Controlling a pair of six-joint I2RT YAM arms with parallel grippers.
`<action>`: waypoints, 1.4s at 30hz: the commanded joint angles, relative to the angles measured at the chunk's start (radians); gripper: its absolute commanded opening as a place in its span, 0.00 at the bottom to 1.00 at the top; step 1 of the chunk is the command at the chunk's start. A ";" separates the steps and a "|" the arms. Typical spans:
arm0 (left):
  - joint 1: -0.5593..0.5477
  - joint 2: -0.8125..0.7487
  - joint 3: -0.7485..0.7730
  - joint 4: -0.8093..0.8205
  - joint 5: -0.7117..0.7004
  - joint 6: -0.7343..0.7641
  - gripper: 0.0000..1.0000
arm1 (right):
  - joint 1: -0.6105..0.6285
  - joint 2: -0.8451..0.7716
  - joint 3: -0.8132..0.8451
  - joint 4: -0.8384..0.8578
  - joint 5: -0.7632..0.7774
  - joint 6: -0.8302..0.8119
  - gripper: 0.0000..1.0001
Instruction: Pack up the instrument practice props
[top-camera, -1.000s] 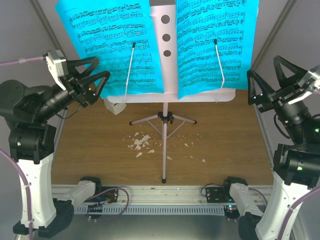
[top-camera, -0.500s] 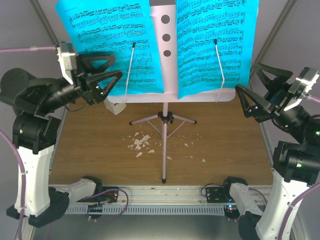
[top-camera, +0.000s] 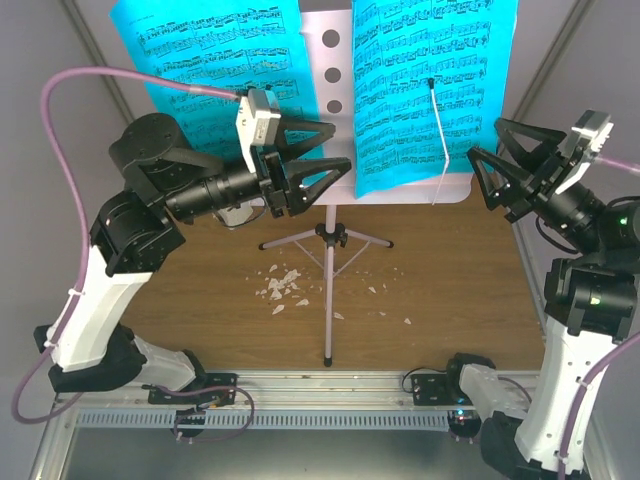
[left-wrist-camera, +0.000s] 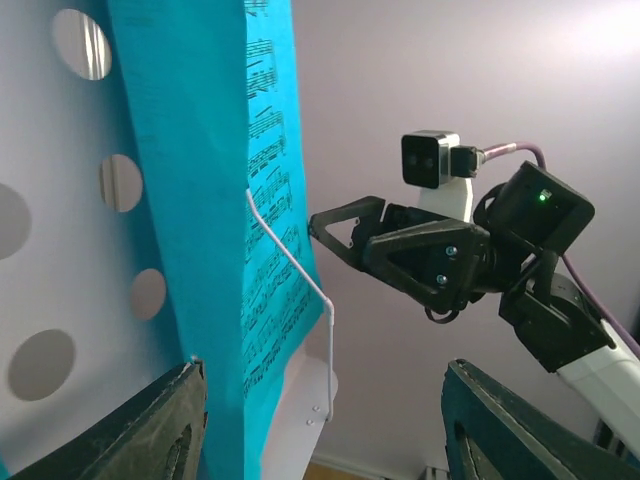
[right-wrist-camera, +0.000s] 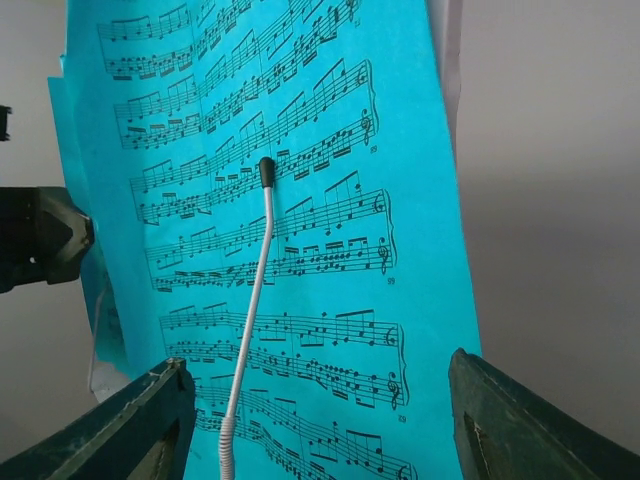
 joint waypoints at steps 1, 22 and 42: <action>-0.069 0.004 0.032 0.048 -0.149 0.061 0.65 | -0.005 0.009 0.023 -0.027 -0.042 -0.013 0.68; -0.298 0.083 -0.001 0.209 -0.612 0.199 0.65 | 0.001 0.007 -0.018 0.047 -0.092 0.057 0.60; -0.325 0.002 -0.145 0.280 -0.742 0.229 0.54 | 0.147 0.043 -0.017 -0.009 0.013 0.015 0.56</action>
